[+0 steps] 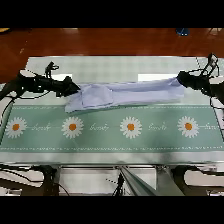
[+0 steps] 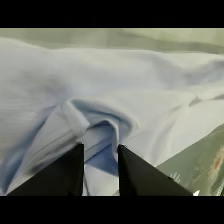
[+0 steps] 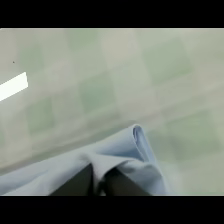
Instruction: Fold the shirts.
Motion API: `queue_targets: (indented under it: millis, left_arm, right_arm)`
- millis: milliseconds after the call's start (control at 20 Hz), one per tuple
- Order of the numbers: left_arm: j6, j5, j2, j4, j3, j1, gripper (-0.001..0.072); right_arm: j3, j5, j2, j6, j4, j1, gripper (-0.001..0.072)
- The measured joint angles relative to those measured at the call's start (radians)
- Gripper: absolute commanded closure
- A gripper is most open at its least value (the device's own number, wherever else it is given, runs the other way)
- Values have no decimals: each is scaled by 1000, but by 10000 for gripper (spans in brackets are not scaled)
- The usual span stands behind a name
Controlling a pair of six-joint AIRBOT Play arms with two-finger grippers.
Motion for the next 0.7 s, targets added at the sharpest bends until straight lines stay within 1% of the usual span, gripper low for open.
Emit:
queue_targets:
  millis: [100,200,250,350,450,550,700]
  left_arm:
    - [0,-54,-7,0,3,28,431]
    - [0,-110,-8,1,5,54,432]
    - [0,-138,-5,1,5,66,431]
    - [9,-186,5,1,5,80,432]
    - [18,-222,17,1,6,79,432]
    - [31,-238,27,1,6,71,432]
    - [42,-257,35,0,6,44,432]
  right_arm:
    - [0,29,9,0,-58,-1,146]
    - [0,71,39,7,-156,-10,146]
    - [0,86,58,26,-214,-21,168]
    - [0,118,94,97,-323,-61,178]
    - [0,159,105,177,-366,-121,167]
    - [0,218,82,209,-319,-179,153]
    - [0,286,15,165,-141,-220,153]
